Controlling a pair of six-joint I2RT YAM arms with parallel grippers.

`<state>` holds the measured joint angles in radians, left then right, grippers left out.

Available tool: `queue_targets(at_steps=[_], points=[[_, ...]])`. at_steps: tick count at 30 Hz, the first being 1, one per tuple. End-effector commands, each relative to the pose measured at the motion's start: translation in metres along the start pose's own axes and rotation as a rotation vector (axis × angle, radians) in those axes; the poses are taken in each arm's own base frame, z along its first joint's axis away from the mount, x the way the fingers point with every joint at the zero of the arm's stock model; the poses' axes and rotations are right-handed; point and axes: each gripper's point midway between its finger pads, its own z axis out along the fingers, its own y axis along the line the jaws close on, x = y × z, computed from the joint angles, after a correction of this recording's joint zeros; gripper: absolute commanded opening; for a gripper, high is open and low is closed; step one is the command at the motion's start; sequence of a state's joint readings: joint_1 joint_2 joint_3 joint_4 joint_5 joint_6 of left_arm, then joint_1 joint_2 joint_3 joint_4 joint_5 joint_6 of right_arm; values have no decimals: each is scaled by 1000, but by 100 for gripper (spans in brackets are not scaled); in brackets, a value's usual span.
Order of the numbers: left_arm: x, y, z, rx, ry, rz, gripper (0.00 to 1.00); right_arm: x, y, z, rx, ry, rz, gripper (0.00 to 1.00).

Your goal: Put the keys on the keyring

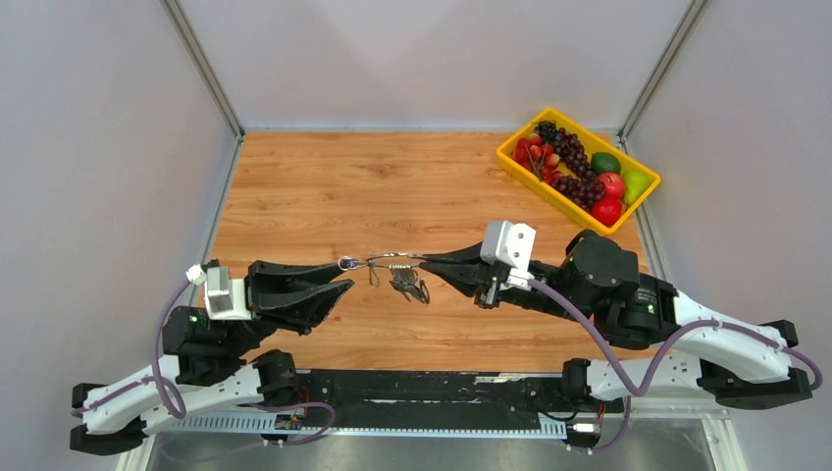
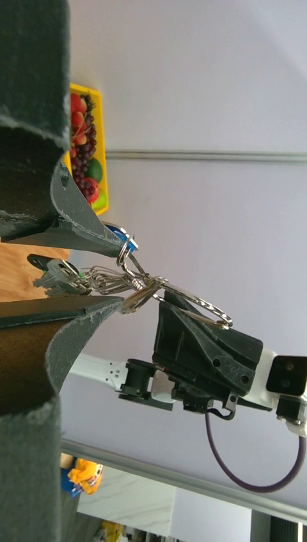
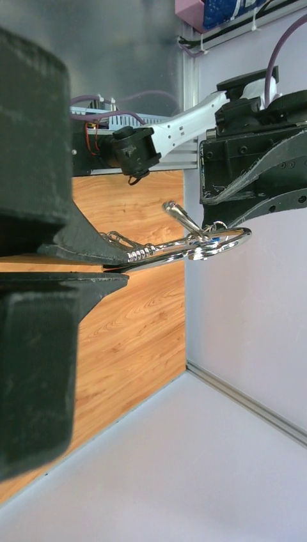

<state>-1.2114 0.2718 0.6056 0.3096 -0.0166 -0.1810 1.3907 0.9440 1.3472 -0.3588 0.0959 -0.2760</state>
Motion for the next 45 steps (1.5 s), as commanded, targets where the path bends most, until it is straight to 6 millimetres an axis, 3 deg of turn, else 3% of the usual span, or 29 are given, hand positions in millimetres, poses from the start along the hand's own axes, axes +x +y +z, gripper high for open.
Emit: queue_targets(at_steps=[1, 10, 19, 22, 31, 37, 45], points=[[2, 10, 0, -54, -1, 0, 39, -20, -14, 0, 59, -60, -9, 0], [13, 31, -10, -170, 42, 25, 42, -28, -41, -16, 201, -69, -7, 0], [49, 98, -46, -590, 221, 29, 45, -25, -67, -30, 350, -40, -8, 0], [51, 107, -54, -657, 234, 30, 47, -15, -73, -30, 392, -9, -15, 0], [59, 112, -56, -700, 259, 22, 52, 32, -94, -17, 437, 88, 43, 0], [76, 111, -51, -691, 328, 33, 56, 85, -123, -7, 416, 175, 158, 0], [90, 114, -49, -710, 383, 62, 64, 152, -130, 5, 402, 253, 351, 0]])
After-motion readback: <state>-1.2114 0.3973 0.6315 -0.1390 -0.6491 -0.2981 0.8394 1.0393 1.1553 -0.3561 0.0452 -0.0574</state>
